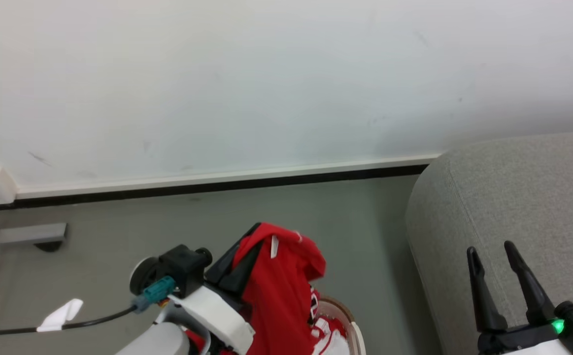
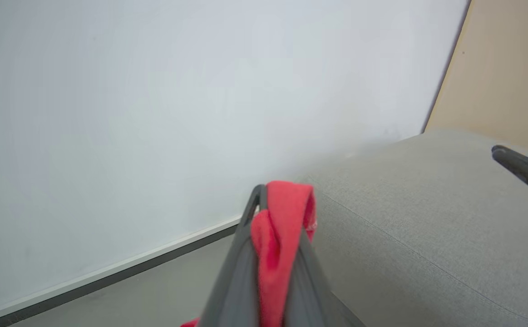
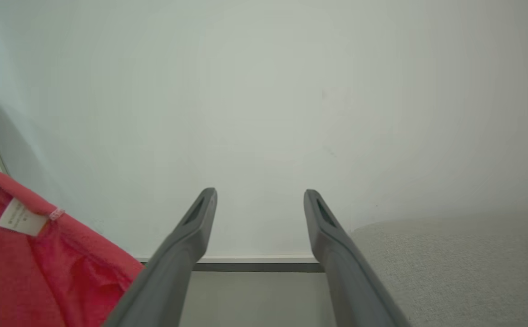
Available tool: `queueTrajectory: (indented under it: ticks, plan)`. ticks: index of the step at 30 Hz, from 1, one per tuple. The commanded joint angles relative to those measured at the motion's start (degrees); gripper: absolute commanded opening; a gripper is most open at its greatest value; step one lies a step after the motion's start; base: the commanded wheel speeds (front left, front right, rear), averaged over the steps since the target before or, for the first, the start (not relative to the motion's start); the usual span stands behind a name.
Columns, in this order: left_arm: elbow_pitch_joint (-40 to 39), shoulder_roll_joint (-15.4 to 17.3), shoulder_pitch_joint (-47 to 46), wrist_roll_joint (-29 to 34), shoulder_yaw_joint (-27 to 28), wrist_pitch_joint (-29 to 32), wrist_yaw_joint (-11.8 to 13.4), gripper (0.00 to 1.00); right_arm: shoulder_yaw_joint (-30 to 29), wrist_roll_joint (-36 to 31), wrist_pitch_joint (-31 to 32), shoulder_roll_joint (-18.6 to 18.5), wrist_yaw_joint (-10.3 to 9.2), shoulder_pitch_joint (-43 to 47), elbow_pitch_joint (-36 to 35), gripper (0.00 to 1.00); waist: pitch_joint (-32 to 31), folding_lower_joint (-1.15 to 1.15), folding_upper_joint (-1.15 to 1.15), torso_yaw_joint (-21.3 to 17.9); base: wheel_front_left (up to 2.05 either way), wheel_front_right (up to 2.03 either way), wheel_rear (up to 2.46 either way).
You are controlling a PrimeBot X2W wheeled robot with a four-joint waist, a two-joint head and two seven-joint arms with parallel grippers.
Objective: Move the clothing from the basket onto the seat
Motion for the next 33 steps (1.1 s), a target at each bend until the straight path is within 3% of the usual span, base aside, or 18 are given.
queueTrajectory:
  ticks: [1,9,17,21,25,33]
  plan:
    - [-1.30,0.39,0.57,0.20,0.81,-0.12,0.34,0.00,0.31,0.30,0.04,-0.45,-0.14,0.95,-0.01,1.00,-0.98,0.02,0.00,0.33,0.00,0.00,0.00]
    - [-6.95,0.56,-1.71,0.86,2.90,0.37,1.74,0.00,5.18,3.39,0.04,-2.76,-0.14,2.06,-2.43,1.00,-2.16,0.02,0.00,0.24,0.00,0.00,0.00]
    - [-9.86,-1.25,-4.73,1.23,3.38,1.94,3.71,0.00,24.22,8.90,0.03,-14.15,-0.13,-1.55,-5.26,1.00,-2.36,0.02,0.00,0.00,0.00,0.00,0.00]
    - [-11.07,-1.62,-5.81,1.78,3.51,2.78,4.74,0.00,32.10,10.73,0.42,-17.55,-0.14,-6.22,-4.96,1.00,-2.42,0.02,0.00,-0.02,0.00,0.00,0.00]
    - [-12.41,-2.36,-6.61,2.10,3.11,3.59,5.49,0.00,36.84,11.66,0.45,-17.75,-0.13,-11.56,-1.93,1.00,-2.42,0.02,0.00,0.24,0.00,0.00,0.00]
    - [-14.89,-4.19,-8.18,3.05,0.79,5.76,5.50,0.00,45.01,14.31,0.36,-12.12,-0.14,-20.79,9.65,1.00,-2.49,0.02,0.00,1.57,0.00,0.00,0.00]
